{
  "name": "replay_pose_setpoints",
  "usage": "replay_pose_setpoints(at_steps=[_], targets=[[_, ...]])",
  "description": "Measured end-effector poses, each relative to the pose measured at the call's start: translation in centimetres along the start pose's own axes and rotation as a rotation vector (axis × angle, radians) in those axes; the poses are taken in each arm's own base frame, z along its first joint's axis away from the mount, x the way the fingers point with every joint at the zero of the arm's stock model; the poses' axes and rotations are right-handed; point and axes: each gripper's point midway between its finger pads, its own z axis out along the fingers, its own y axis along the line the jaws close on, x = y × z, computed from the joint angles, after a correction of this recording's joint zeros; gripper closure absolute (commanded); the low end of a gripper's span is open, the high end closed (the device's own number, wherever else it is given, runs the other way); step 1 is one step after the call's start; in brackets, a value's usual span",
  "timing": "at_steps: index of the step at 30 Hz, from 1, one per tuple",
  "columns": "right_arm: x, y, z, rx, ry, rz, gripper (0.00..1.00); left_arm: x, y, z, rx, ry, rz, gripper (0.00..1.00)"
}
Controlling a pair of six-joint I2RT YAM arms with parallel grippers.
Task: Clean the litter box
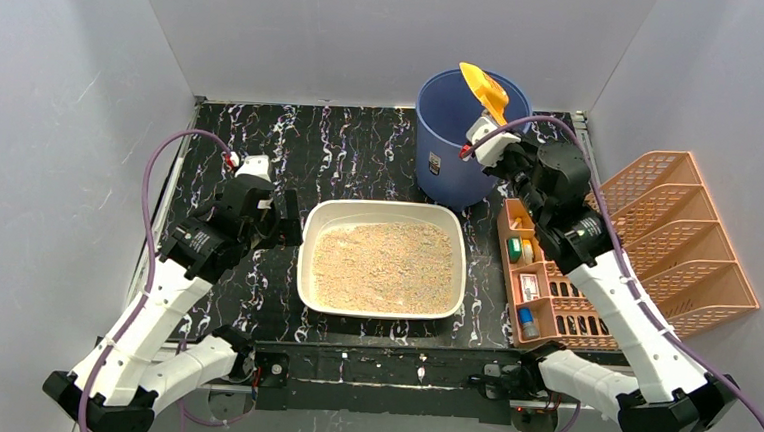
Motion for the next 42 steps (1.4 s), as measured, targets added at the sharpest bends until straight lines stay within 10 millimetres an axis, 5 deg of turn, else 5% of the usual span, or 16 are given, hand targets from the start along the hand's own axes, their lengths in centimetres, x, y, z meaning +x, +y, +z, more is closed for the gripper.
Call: replay_pose_setpoints(at_steps=[12, 23, 35, 42], targets=[[-0.9, -0.6, -0.5, -0.030, -0.025, -0.090, 0.99, 0.3, 0.1, 0.2, -0.004, 0.007, 0.008, 0.02], [-3.4, 0.2, -2.5, -0.079, -0.140, 0.183, 0.99, 0.3, 0.1, 0.2, -0.008, 0.008, 0.009, 0.02], [-8.5, 1.7, -8.6, -0.261, -0.364, 0.583, 0.99, -2.4, -0.4, -1.3, 0.015, -0.055, -0.007, 0.02], [-9.5, 5.5, -11.3, -0.492, -0.331, 0.807, 0.99, -4.3, -0.6, -3.0, 0.039, -0.122, -0.032, 0.02]])
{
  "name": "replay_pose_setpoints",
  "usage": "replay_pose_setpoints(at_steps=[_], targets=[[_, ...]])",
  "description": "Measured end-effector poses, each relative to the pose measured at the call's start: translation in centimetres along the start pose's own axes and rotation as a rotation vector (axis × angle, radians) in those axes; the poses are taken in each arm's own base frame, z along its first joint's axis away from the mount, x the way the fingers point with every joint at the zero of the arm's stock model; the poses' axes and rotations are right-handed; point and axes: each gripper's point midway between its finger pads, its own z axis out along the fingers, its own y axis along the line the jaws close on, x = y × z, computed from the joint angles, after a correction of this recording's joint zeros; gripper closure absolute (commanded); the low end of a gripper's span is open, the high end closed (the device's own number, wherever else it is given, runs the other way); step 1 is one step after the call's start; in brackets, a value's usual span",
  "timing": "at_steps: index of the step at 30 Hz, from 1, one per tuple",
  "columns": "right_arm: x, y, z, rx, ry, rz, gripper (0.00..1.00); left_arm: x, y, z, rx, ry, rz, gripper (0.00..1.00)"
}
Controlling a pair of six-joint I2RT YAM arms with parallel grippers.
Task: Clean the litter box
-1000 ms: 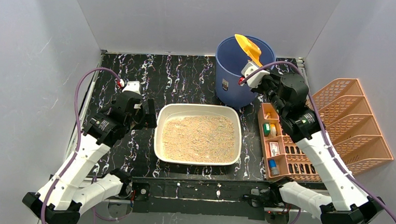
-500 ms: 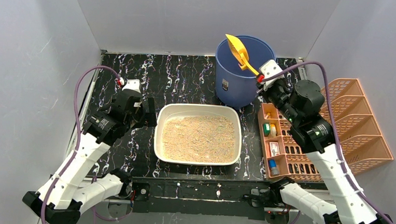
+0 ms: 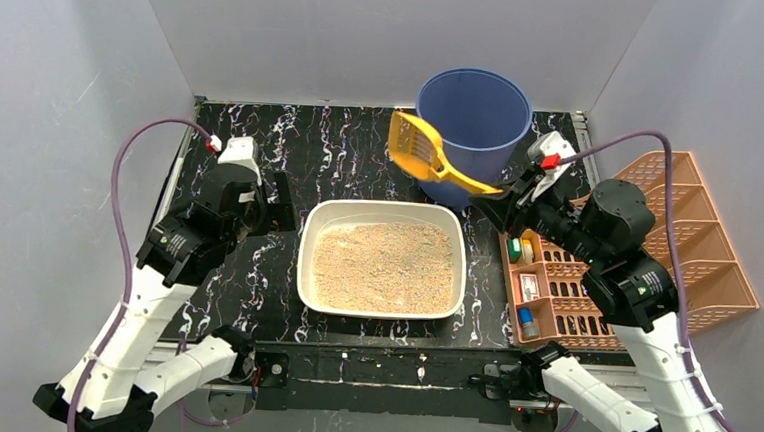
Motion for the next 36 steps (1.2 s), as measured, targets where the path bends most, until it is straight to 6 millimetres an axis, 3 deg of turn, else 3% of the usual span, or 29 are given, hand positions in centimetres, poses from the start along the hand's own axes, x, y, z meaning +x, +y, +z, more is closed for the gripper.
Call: replay_pose_setpoints(at_steps=[10, 18, 20, 23, 32, 36], targets=[[6.8, 4.4, -0.3, -0.158, 0.263, 0.366, 0.99, -3.3, 0.0, -3.8, 0.069, -0.150, -0.060, 0.02], [18.5, 6.8, 0.1, -0.151, 0.583, 0.759, 0.99, -3.5, 0.3, -4.6, 0.075, -0.177, -0.073, 0.02], [20.4, 7.2, 0.4, -0.137, 0.628, 0.839, 0.99, -3.5, 0.3, -4.6, 0.075, -0.175, -0.074, 0.02], [21.7, 7.3, 1.4, -0.122, 0.636, 0.926, 0.99, -3.5, 0.3, -4.6, 0.075, -0.175, -0.076, 0.02], [22.9, 6.2, 5.9, -0.082, 0.602, 1.103, 0.99, -3.3, 0.4, -4.6, 0.073, -0.168, -0.078, 0.02], [23.8, 5.6, 7.2, -0.052, 0.605, 1.149, 0.94, -3.2, 0.4, -4.7, 0.072, -0.168, -0.082, 0.02]])
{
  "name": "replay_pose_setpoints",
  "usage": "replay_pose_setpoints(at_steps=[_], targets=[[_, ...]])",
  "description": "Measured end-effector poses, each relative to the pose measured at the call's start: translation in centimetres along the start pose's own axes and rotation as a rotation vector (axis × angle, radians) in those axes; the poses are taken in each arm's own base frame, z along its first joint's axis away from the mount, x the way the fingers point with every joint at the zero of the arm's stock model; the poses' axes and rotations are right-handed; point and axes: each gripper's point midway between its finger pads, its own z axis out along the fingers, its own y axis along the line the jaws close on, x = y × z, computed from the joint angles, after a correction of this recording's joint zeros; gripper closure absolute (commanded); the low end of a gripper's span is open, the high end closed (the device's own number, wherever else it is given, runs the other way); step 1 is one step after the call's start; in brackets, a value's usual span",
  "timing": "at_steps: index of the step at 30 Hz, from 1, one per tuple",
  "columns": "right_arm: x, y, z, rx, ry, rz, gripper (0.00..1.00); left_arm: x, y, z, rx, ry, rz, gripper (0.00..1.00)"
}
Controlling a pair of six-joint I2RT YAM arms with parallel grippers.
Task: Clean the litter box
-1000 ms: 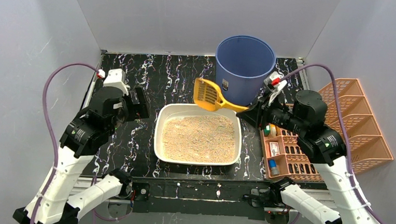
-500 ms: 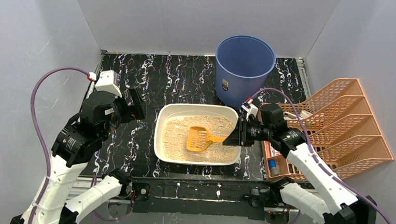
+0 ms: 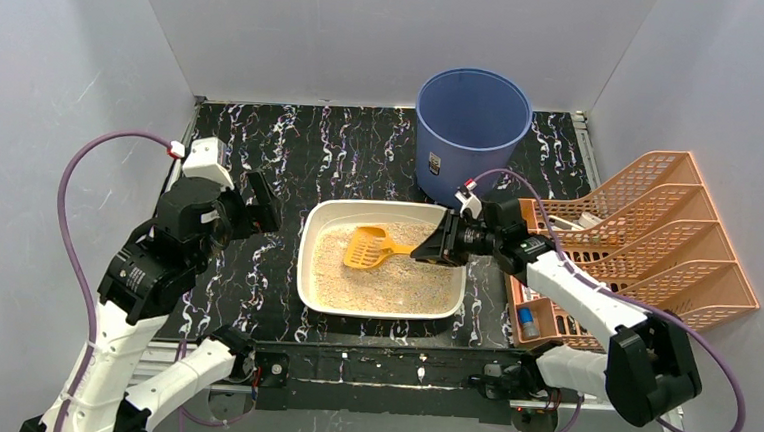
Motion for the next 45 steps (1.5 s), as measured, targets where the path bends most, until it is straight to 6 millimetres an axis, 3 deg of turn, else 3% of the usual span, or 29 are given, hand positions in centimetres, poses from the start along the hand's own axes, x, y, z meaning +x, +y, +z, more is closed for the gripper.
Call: replay_pose_setpoints(at_steps=[10, 20, 27, 43, 44, 45], targets=[[-1.1, -1.3, 1.7, 0.030, -0.023, 0.051, 0.78, 0.2, 0.1, 0.0, -0.002, 0.005, -0.001, 0.02], [-1.1, -3.0, 1.9, 0.082, -0.055, 0.067, 0.50, 0.3, 0.1, 0.1, -0.003, 0.007, 0.000, 0.02], [-1.5, -2.6, 0.5, 0.106, -0.115, 0.047, 0.37, 0.7, 0.0, 0.6, -0.005, 0.022, 0.005, 0.02], [-2.3, -2.5, -3.5, 0.224, -0.257, -0.012, 0.25, 0.8, -0.2, 0.8, -0.004, 0.033, 0.008, 0.02], [-2.6, -2.4, -3.9, 0.238, -0.272, -0.026, 0.22, 0.9, -0.2, 0.9, -0.004, 0.033, 0.008, 0.02], [-2.9, -2.2, -4.4, 0.249, -0.289, -0.045, 0.10, 0.8, -0.2, 0.9, -0.004, 0.033, 0.008, 0.02]])
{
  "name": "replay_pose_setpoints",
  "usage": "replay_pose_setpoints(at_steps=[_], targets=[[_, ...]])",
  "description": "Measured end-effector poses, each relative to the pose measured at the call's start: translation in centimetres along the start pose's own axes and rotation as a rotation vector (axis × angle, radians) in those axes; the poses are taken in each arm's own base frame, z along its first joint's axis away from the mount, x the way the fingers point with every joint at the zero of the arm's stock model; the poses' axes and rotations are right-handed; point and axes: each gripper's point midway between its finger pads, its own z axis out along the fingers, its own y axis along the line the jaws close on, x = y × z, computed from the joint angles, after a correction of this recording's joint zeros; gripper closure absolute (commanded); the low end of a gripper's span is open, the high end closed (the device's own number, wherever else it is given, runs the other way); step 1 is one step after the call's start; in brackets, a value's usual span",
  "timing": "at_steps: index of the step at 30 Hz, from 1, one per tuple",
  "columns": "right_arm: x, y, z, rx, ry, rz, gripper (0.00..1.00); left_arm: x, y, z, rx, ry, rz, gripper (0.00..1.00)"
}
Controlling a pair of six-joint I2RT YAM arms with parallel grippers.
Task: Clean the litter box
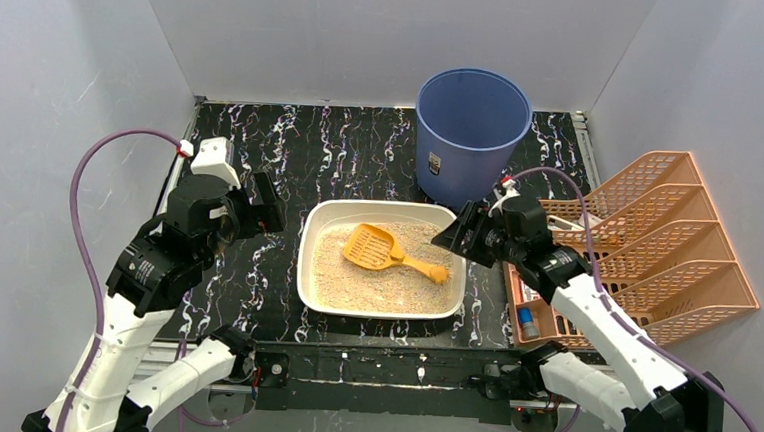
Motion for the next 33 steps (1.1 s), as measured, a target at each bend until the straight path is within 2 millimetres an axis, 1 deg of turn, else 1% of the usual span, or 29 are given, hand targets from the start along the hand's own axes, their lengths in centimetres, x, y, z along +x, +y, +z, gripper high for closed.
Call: replay_pose_setpoints(at_steps=[1, 2, 7, 11, 13, 19, 21, 23, 25, 27, 30, 33], targets=[[-0.5, 0.0, -0.4, 0.011, -0.021, -0.017, 0.03, 0.0, 0.0, 0.0, 0.000, 0.001, 0.000, 0.02], [-0.9, 0.1, -0.9, 0.020, -0.042, -0.033, 0.02, 0.0, 0.0, 0.0, -0.001, 0.001, 0.001, 0.02], [-3.8, 0.9, -3.5, 0.067, -0.165, -0.127, 0.02, 0.2, 0.0, 0.2, -0.004, 0.009, 0.004, 0.02], [-5.6, 1.1, -5.0, 0.113, -0.229, -0.176, 0.02, 0.3, 0.0, 0.3, -0.007, 0.013, 0.005, 0.02], [-6.1, 1.0, -5.3, 0.138, -0.246, -0.182, 0.02, 0.4, 0.0, 0.4, -0.007, 0.015, 0.006, 0.02], [-6.8, -0.7, -5.5, 0.279, -0.233, -0.150, 0.02, 0.6, -0.1, 0.9, -0.016, 0.033, 0.013, 0.02], [-7.2, -0.6, -5.7, 0.303, -0.223, -0.152, 0.02, 0.7, -0.1, 1.2, -0.022, 0.044, 0.018, 0.02], [-7.5, 0.3, -5.9, 0.290, -0.208, -0.167, 0.02, 0.8, -0.2, 1.5, -0.026, 0.057, 0.027, 0.02], [-7.8, 1.9, -6.4, 0.241, -0.188, -0.187, 0.02, 0.7, -0.4, 1.7, -0.026, 0.070, 0.035, 0.02], [-8.6, 3.8, -7.3, 0.193, -0.198, -0.210, 0.02, 0.4, -0.8, 1.8, -0.022, 0.081, 0.044, 0.02], [-10.4, 6.5, -9.4, 0.141, -0.261, -0.247, 0.02, -0.6, -1.6, 1.9, -0.005, 0.086, 0.049, 0.02], [-13.0, 9.3, -12.4, 0.104, -0.368, -0.272, 0.02, -1.9, -2.7, 1.9, 0.025, 0.077, 0.045, 0.02]])
